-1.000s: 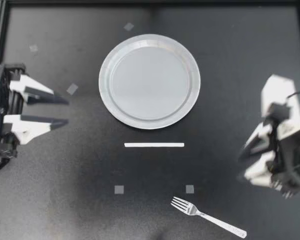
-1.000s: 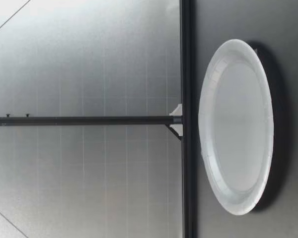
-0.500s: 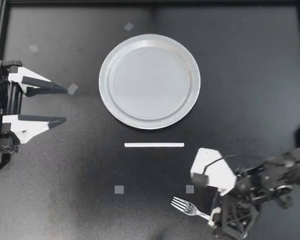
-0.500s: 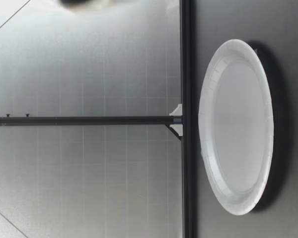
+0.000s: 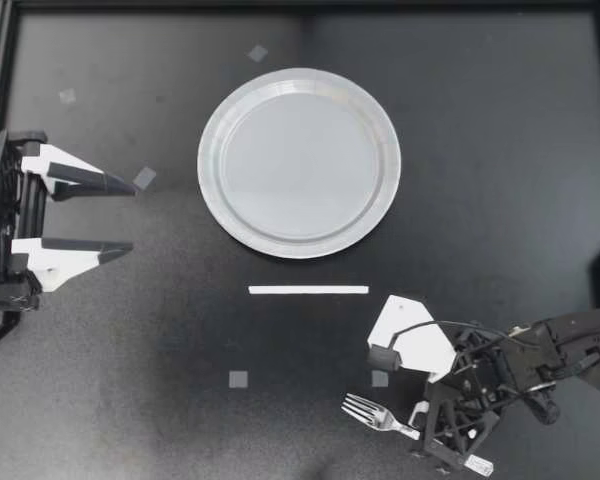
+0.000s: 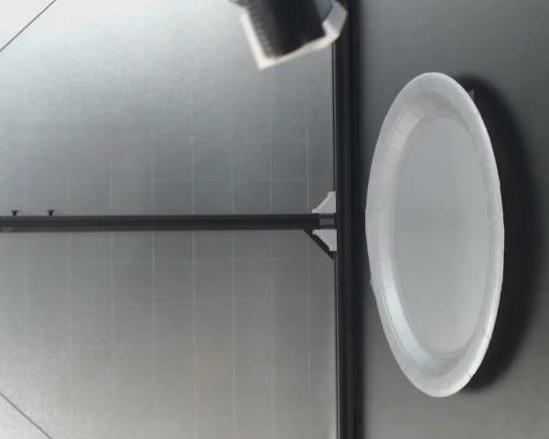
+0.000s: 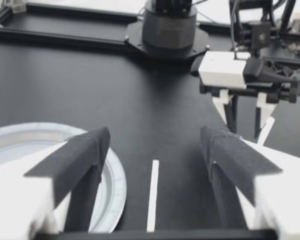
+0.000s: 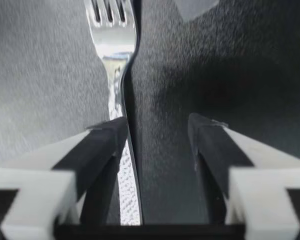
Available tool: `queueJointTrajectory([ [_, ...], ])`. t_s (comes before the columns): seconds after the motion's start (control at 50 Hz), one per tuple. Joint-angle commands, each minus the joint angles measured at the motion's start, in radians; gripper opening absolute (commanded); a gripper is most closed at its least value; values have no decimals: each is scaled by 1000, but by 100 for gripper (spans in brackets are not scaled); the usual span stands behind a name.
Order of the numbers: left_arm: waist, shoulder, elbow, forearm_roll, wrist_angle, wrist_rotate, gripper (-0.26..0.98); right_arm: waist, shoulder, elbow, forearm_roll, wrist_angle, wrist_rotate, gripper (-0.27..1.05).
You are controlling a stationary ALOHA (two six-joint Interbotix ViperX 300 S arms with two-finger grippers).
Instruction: Pick up the fork and place it on the plate.
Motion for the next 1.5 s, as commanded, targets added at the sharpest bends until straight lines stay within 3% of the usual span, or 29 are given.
queueJointTrajectory([
  [0.0,2,2,-11,3,-12,2,61,6,-18,-37,-25,0,12,56],
  [0.3,2,2,-12,3,-12,5,61,51,43,-115,-23,8,29,56],
  [0.76,2,2,-11,3,-12,12,61,51,80,-117,-25,21,29,55],
  [1.28,2,-3,-3,3,-12,12,61,52,101,-118,-23,18,29,45],
  [1.48,3,-17,9,3,-12,11,61,52,103,-123,-25,14,28,26],
])
